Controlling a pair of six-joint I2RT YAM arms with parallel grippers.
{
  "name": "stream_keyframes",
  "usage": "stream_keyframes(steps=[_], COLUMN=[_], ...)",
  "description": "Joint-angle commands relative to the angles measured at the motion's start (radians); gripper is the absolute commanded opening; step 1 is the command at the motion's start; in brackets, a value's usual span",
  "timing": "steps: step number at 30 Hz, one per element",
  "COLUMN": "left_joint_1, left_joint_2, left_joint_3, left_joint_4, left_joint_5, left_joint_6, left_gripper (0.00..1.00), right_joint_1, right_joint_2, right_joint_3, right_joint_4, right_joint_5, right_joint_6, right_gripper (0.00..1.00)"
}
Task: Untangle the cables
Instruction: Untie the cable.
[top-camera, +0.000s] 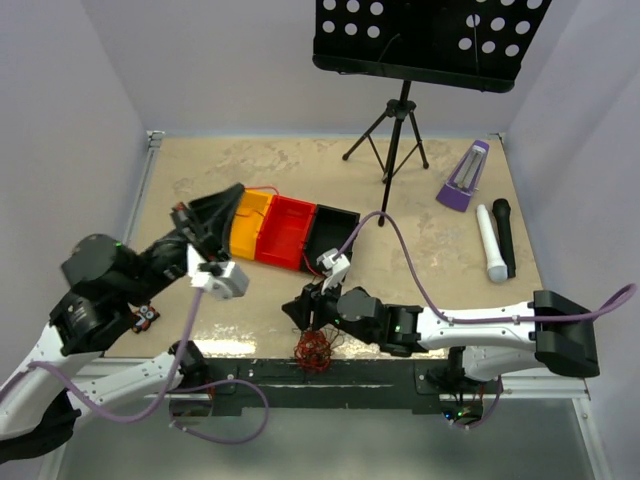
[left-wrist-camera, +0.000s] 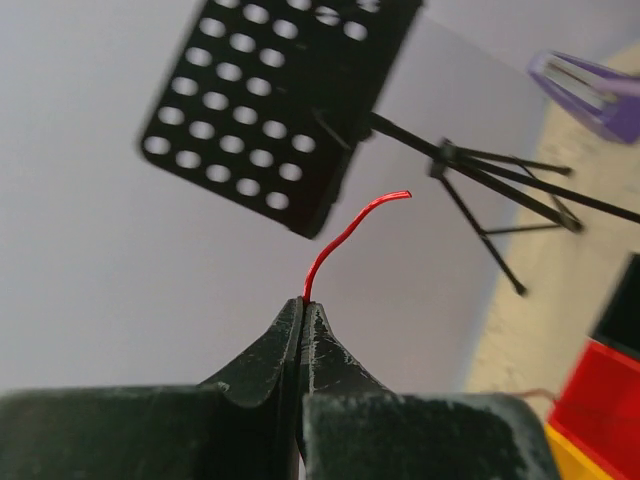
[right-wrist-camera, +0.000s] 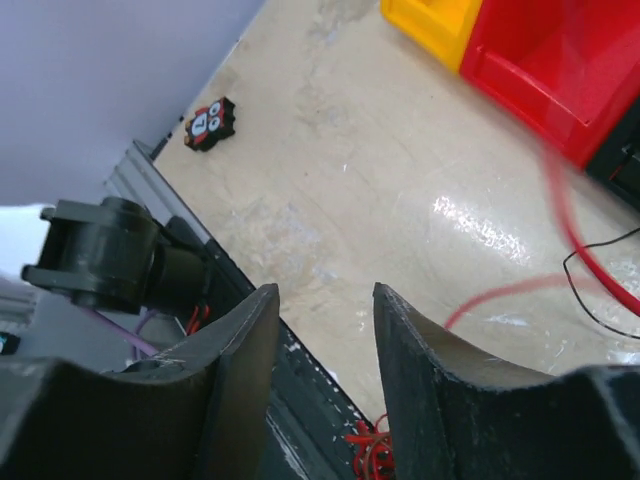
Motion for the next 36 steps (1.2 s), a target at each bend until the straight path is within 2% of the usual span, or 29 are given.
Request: stream_keyframes(steps=[1,2,4,5,7,8,10,12,14,16,23,29,32,36], left_joint_1=[0.006,0.005,0.005,0.006,0.005,0.005,0.006,0.005,0.005,0.006,0.006,0.003,0.003,0.005], left_joint_2=[0.004,0.004,0.008,0.010,0.011,0.013,0.015,0.013,0.011,0.012,0.007,0.005,0.005,0.013], left_joint_3=[-0.017,-0.014,0.003,0.009,0.021,0.027,0.030,0.026,0.007,0.013,0.018,0.020,0.021,0.026], left_joint_4=[-0.147,-0.151,-0.173,-0.174,-0.167,-0.162,-0.121,-0.021,0.094,0.126,0.108,0.119,0.128,0.129], left_joint_5=[0.038,0.043,0.057,0.061,0.058,0.049,0.012,-0.056,-0.129,-0.157,-0.160,-0.163,-0.172,-0.174], left_joint_6=[-0.109,-0.117,-0.123,-0.122,-0.108,-0.099,-0.044,-0.001,0.054,0.094,0.142,0.148,0.153,0.161], left_gripper=[0.00,0.00,0.00,0.00,0.00,0.00,0.00,0.00,0.00,0.00,0.00,0.00,0.00,0.00], right_joint_1=[0.007,0.007,0.005,0.007,0.005,0.005,0.007,0.005,0.005,0.005,0.004,0.002,-0.016,-0.027], right_joint_2=[-0.020,-0.023,-0.019,-0.013,0.003,0.007,0.007,-0.002,-0.011,-0.020,-0.059,-0.115,-0.099,-0.062], right_joint_3=[0.032,0.032,0.038,0.044,0.067,0.078,0.086,0.073,0.063,0.052,0.096,0.087,0.095,0.093], right_joint_4=[-0.071,-0.072,-0.077,-0.088,-0.127,-0.152,-0.183,-0.187,-0.195,-0.197,-0.204,-0.272,-0.336,-0.295], right_joint_5=[0.067,0.071,0.073,0.082,0.122,0.145,0.172,0.185,0.199,0.217,0.199,0.292,0.360,0.331], right_joint_6=[-0.030,-0.030,-0.035,-0.041,-0.044,-0.045,-0.041,-0.033,-0.022,-0.016,-0.096,-0.090,-0.044,-0.076], right_gripper=[0.40,0.36,0.37,0.40,0.62,0.68,0.75,0.77,0.78,0.78,0.77,0.76,0.76,0.77])
